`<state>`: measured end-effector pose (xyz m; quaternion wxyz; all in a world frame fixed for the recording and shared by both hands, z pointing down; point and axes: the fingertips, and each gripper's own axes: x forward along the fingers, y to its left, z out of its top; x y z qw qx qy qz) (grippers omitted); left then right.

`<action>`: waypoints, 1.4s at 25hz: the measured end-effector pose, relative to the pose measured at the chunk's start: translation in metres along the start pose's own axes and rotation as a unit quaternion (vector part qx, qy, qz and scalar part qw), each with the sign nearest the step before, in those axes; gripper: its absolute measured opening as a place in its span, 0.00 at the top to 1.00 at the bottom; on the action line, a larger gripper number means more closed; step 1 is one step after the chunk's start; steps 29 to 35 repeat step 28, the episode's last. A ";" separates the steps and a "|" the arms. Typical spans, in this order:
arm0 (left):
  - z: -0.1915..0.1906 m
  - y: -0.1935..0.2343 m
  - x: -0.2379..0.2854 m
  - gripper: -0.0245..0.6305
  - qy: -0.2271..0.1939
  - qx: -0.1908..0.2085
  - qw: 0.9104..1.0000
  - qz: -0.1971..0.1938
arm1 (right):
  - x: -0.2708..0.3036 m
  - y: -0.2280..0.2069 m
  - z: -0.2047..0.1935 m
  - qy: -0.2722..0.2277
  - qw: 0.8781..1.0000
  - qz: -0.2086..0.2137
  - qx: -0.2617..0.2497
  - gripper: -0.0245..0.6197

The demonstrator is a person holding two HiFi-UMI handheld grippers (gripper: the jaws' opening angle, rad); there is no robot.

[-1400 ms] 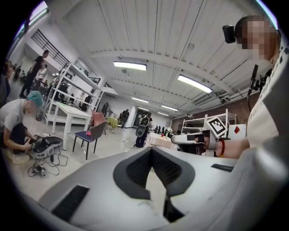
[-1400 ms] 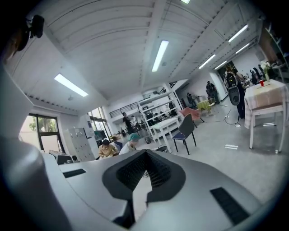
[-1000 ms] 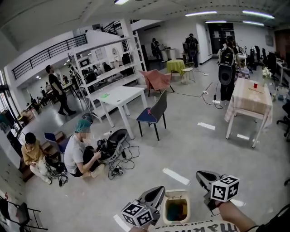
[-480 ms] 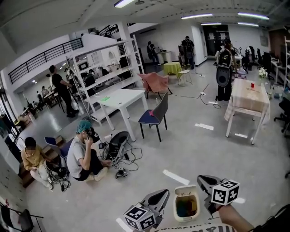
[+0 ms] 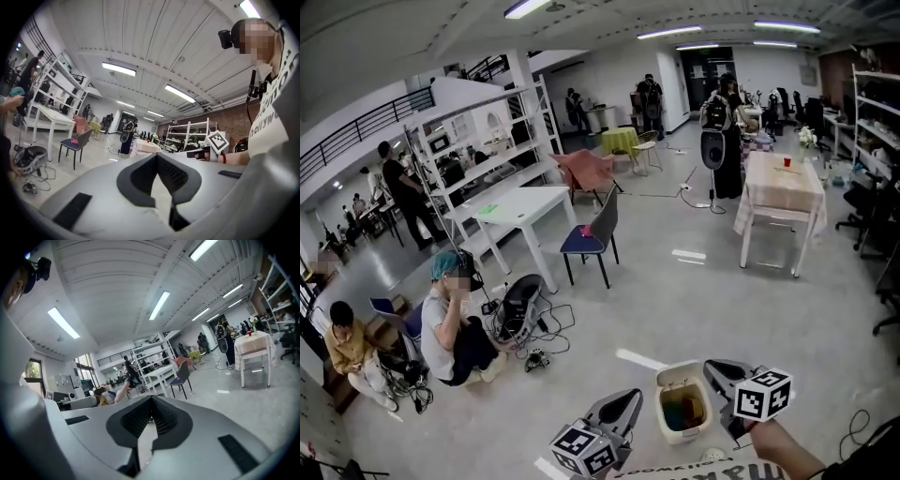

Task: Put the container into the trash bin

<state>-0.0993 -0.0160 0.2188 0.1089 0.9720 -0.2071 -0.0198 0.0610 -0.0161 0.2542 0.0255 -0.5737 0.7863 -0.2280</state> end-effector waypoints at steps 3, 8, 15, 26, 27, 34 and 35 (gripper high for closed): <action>-0.004 -0.006 -0.008 0.98 0.004 -0.001 1.000 -0.013 | -0.012 0.005 -0.007 -0.006 1.000 -0.016 0.004 0.96; -0.011 -0.013 -0.020 0.98 0.007 -0.007 1.000 -0.027 | -0.026 0.011 -0.019 -0.007 0.999 -0.033 0.014 0.96; -0.022 -0.019 -0.037 0.98 0.005 -0.015 0.999 -0.033 | -0.035 0.020 -0.033 -0.001 0.999 -0.047 0.006 0.96; -0.014 -0.023 -0.052 0.98 0.000 -0.007 0.999 -0.041 | -0.044 0.037 -0.036 -0.002 0.998 -0.056 -0.005 0.96; -0.013 -0.024 -0.053 0.98 0.000 -0.006 0.999 -0.042 | -0.045 0.038 -0.036 -0.002 0.998 -0.056 -0.006 0.96; -0.013 -0.025 -0.054 0.98 0.000 -0.005 0.999 -0.043 | -0.046 0.040 -0.037 -0.002 0.998 -0.057 -0.007 0.96; -0.013 -0.025 -0.054 0.98 0.000 -0.005 0.999 -0.043 | -0.046 0.040 -0.037 -0.002 0.998 -0.057 -0.007 0.96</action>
